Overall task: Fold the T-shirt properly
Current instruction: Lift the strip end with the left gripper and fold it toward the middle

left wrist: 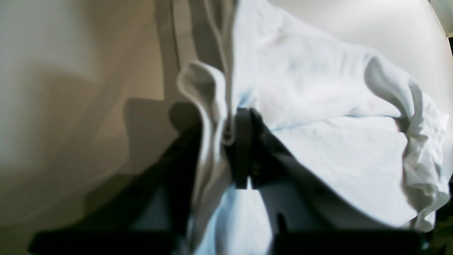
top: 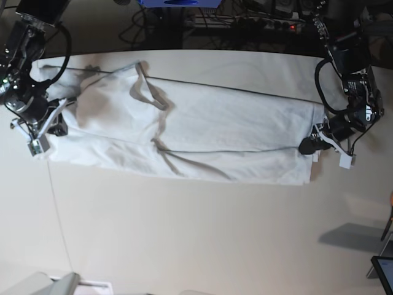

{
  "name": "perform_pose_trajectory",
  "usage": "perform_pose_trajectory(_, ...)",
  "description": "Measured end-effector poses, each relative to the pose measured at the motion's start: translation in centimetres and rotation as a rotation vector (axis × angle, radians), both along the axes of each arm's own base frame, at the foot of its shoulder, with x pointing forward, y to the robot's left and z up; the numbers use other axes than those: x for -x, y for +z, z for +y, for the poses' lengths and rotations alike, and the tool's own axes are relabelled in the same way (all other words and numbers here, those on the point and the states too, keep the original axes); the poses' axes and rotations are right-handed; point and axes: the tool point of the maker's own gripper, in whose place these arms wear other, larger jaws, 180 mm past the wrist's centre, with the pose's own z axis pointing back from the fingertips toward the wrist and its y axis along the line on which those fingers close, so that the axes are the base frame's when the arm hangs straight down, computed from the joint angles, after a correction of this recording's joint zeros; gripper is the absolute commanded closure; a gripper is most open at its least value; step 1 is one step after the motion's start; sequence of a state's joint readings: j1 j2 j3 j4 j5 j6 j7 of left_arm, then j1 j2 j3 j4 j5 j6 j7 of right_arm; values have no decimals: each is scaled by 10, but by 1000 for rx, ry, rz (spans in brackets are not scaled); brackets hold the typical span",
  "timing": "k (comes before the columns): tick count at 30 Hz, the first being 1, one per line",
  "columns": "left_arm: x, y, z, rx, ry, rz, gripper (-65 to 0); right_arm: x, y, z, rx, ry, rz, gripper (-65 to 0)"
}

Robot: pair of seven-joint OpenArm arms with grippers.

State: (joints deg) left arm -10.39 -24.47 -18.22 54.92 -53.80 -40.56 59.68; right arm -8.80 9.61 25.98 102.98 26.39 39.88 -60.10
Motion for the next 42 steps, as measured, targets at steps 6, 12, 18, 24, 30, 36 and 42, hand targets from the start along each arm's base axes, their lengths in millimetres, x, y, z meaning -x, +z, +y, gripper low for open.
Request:
perform_pose_trajectory(6, -1, 0, 2, -64, -28, 7, 0, 0, 0, 0, 0, 0, -1, 0)
perform_pose_trajectory(12, 16, 14, -1, -229, -127, 2, 0, 0, 0, 0, 1, 0, 0, 0)
perform_pose_trajectory(18, 21, 35, -33, -314, -223, -71, 0, -1, 1, 0, -3, 1, -5, 0)
perform_pose_trajectory(24, 12, 62, -89, -371, -407, -179, 0, -1, 1, 1, -3, 1, -4, 0)
perform_pose_trajectory(30, 7, 82, -142, -339, -470, -249, 0, -1, 0, 1, -3, 0, -2, 0)
perform_pose_trajectory(36, 13, 81, -181, -281, -505, -226, 0, -1, 1, 1, -3, 0, -3, 0)
perform_pose_trajectory(42, 8, 88, -207, -210, -494, -263, 0, 1, -2, 0, 2, 1, 14, 0)
